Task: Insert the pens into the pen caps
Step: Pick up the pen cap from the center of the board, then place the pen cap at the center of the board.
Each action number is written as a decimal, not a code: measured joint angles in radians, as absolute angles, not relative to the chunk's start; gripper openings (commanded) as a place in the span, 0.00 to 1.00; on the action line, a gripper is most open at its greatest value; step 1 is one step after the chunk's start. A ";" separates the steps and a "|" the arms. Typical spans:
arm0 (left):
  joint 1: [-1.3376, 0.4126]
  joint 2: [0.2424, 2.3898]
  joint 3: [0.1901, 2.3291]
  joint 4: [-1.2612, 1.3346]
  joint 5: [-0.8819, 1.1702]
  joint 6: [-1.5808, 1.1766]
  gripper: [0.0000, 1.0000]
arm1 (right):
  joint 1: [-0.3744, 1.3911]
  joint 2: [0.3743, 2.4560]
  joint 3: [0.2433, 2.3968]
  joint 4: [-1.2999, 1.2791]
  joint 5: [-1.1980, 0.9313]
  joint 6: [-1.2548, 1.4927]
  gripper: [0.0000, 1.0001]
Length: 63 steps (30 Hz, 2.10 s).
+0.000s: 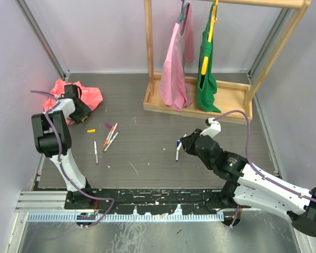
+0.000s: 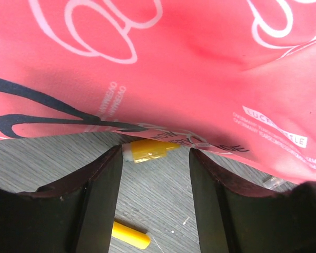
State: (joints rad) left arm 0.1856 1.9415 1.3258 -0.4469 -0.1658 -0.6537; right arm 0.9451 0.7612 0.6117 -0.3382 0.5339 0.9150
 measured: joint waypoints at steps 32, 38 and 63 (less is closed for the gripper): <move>0.168 1.863 1.222 -0.436 -0.120 -0.637 0.34 | 0.941 0.763 0.611 -0.346 0.533 0.912 0.00; 0.105 1.678 1.106 -0.436 -0.094 -0.640 0.34 | 0.941 0.754 0.611 -0.348 0.532 0.916 0.00; -0.924 1.476 0.899 -0.418 -0.208 -0.715 0.34 | 0.941 0.746 0.599 -0.379 0.530 0.912 0.01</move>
